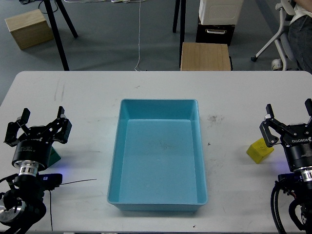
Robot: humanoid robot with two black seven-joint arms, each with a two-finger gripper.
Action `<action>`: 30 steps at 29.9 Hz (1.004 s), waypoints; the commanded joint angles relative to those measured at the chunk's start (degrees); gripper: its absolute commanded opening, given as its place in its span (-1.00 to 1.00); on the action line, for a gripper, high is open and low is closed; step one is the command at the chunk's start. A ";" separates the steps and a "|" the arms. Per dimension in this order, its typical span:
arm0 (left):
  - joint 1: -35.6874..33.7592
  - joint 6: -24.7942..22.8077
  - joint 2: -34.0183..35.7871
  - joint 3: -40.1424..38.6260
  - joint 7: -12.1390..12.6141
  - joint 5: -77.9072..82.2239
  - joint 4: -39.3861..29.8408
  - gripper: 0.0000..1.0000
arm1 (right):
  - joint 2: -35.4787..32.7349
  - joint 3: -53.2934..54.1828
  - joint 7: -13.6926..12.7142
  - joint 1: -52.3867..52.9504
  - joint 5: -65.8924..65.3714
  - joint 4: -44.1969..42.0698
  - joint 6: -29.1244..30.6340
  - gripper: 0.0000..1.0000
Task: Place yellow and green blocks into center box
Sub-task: 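Raise and open the right gripper above the yellow cube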
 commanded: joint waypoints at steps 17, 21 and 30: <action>-0.08 0.00 0.08 -0.37 0.00 0.00 0.01 1.00 | -7.11 6.40 0.53 7.28 -25.65 -2.72 4.70 0.97; -0.08 0.00 0.08 -0.37 0.00 0.00 0.01 1.00 | -15.36 10.10 1.58 11.86 -43.11 -2.29 4.62 0.97; 0.01 0.00 -0.01 -0.46 0.00 0.00 0.09 1.00 | -31.19 2.75 7.29 27.31 -73.02 -1.14 4.97 0.96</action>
